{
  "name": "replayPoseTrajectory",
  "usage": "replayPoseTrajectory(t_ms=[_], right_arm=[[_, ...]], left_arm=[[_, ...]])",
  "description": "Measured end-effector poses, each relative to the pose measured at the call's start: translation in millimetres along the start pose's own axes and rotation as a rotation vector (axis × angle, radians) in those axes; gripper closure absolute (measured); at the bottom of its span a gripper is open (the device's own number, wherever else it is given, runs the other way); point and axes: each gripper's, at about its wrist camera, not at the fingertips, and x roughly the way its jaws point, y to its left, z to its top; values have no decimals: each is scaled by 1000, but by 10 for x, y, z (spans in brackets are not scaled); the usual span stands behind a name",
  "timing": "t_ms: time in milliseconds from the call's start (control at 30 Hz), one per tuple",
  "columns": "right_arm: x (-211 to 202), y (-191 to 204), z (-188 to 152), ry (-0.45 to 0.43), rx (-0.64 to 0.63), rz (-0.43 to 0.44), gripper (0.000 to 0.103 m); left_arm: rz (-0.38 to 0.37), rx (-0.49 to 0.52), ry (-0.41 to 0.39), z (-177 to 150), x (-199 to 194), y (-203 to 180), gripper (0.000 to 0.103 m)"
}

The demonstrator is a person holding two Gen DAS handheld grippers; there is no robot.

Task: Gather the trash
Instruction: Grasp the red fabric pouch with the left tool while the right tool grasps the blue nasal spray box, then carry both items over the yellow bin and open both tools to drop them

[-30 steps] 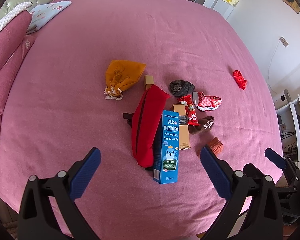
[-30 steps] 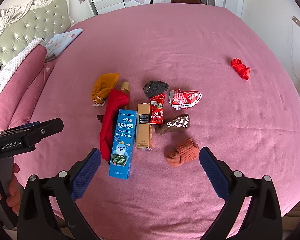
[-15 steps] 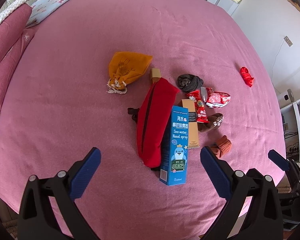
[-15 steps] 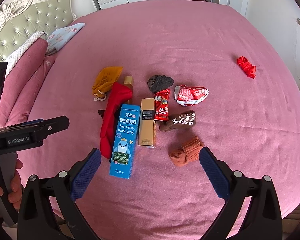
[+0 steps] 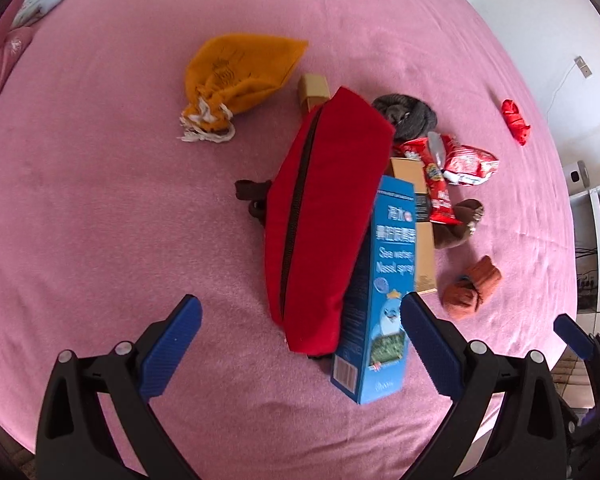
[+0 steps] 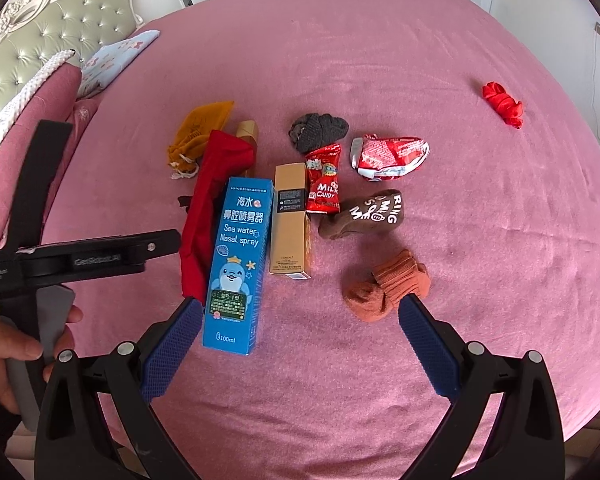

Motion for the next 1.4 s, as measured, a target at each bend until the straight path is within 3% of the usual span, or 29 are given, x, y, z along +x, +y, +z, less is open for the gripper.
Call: replayPoseTrajectory(t_ms=[200,400,467,567,800,900,1033,1100,1133,1233,1400], right_arm=[[192,-44,-9,10,18,2,8],[353,-31,-5,25,18,13,8],[385,-12,-3,28,16,20,8],[416,24,7,29,18,32,8],[584,236,69,24,64,72,9],[773,368,72,54,87,99,17],[1018,497,28,114,112,61,31],[1128,545,3,148,123,41,44],[1166,562,-5,161,125,35,58],[1144,575,-35,147,140,24,59],[717,462,-132,75,189,75,59]], left_arm=[[-2,-35,39,179,399,108,24],[-38,-26,79,210,657,48,57],[-50,-43,68,200,682,68,78],[-78,-77,39,175,603,161,87],[-111,-166,-50,-113,100,545,89],[-117,-178,-56,-234,-45,703,89],[-118,-155,-45,-392,-150,772,89],[-120,-131,-36,-432,-152,789,89],[-119,-117,-29,-447,-147,794,89],[-131,-99,-20,-479,-143,795,89],[-161,-18,-7,-531,-262,680,89]])
